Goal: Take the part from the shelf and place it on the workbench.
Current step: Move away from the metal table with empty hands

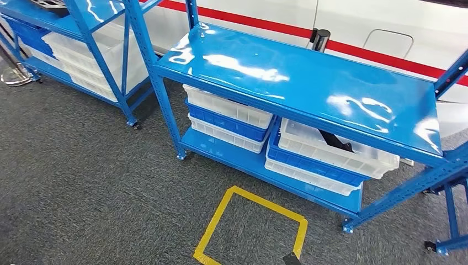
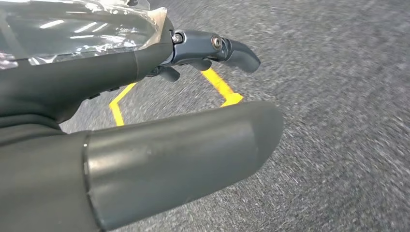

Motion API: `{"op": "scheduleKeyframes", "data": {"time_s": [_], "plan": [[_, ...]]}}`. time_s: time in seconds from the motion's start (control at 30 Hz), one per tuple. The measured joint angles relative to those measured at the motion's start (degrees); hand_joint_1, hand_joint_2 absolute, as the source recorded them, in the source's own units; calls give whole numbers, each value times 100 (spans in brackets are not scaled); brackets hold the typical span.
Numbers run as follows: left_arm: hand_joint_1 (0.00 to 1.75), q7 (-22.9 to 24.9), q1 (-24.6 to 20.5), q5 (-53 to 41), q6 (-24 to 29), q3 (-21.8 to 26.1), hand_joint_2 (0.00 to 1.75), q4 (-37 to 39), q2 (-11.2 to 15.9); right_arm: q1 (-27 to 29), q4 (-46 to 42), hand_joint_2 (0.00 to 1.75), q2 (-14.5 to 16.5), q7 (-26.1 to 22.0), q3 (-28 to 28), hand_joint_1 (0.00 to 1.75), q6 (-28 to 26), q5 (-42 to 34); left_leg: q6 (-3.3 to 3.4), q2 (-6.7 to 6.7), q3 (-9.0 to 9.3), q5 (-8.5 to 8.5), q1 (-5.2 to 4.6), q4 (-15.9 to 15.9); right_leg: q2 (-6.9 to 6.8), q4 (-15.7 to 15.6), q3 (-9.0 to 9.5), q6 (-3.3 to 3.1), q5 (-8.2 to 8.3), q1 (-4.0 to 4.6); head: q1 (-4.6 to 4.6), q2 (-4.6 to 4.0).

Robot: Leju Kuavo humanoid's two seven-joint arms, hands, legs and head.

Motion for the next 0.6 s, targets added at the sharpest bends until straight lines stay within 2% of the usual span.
{"op": "scheduleKeyframes", "data": {"time_s": [0.07,0.1,0.13,0.17,0.2,0.23,0.27,0.3,0.37,0.4,0.43,0.5,0.53,0.57,0.6], "plan": [[0,-22,10,3,-2,1,0,0,0,-7,0,0,3,-1,1,0,7,2,1,182,-15,-2,-8,2,-89,646,-300,36,-235,-26,10,0],[0,-30,12,4,-4,2,0,0,0,-3,0,0,0,-2,0,0,11,2,-4,263,-19,-6,-8,3,-111,692,-299,84,-226,-43,11,0],[0,-33,12,5,-5,2,0,0,-2,-1,-1,0,-5,-1,0,0,14,2,-14,339,-16,-12,-5,5,-146,501,-174,142,-137,-60,13,0],[0,-40,11,7,-5,2,0,0,-7,-3,-1,0,-10,-1,1,0,16,1,-32,409,-5,-22,-1,10,-227,108,59,200,2,-81,13,0],[0,-50,11,8,-6,2,0,-1,-7,-13,-2,0,-10,-2,1,0,20,1,-61,474,7,-41,-10,18,-376,-322,309,230,127,-89,17,0],[0,-66,10,8,-6,2,0,-2,-8,-27,-2,0,-5,-2,1,0,25,1,-99,535,23,-65,-25,30,-496,-665,508,226,226,-83,16,0],[0,-84,8,8,-6,3,0,-3,-3,-43,-2,0,2,-4,1,0,30,-1,-138,590,40,-86,-40,39,-581,-870,628,193,277,-73,8,0],[0,-100,2,7,-6,3,0,-4,3,-57,-2,0,10,-6,1,0,34,-5,-174,646,59,-104,-52,45,-601,-928,655,143,287,-51,0,0],[0,-125,-25,7,-6,5,0,-6,10,-69,-2,0,12,-10,-1,0,36,-18,-242,719,99,-130,-30,44,-466,-927,644,55,301,-53,-21,0],[0,-133,-39,6,-6,6,0,-8,13,-70,-2,0,10,-11,-1,0,36,-23,-280,639,102,-179,-7,81,-400,-933,646,21,308,-70,-23,0],[0,-141,-48,5,-6,7,0,-10,14,-73,-2,0,9,-11,-2,0,36,-26,-314,492,56,-287,13,207,-334,-939,656,-17,319,-89,-29,0],[0,-149,-45,3,-6,9,0,-13,19,-92,-2,0,20,-15,-2,0,36,-27,-345,132,-212,-646,34,805,-200,-942,662,-68,334,-96,-42,0],[0,-151,-37,3,-6,10,0,-13,20,-101,-2,0,29,-18,-2,0,36,-28,-340,42,-408,-822,35,1200,-126,-940,658,-88,341,-81,-46,0],[0,-153,-29,3,-6,12,0,-13,20,-105,-2,0,37,-20,-2,0,36,-28,-328,0,-575,-914,35,1512,-45,-939,655,-97,344,-66,-49,0],[0,-155,-23,4,-6,14,0,-13,21,-104,-2,0,40,-21,-2,0,36,-30,-309,-20,-671,-895,34,1654,41,-937,656,-102,347,-52,-50,0]]}}
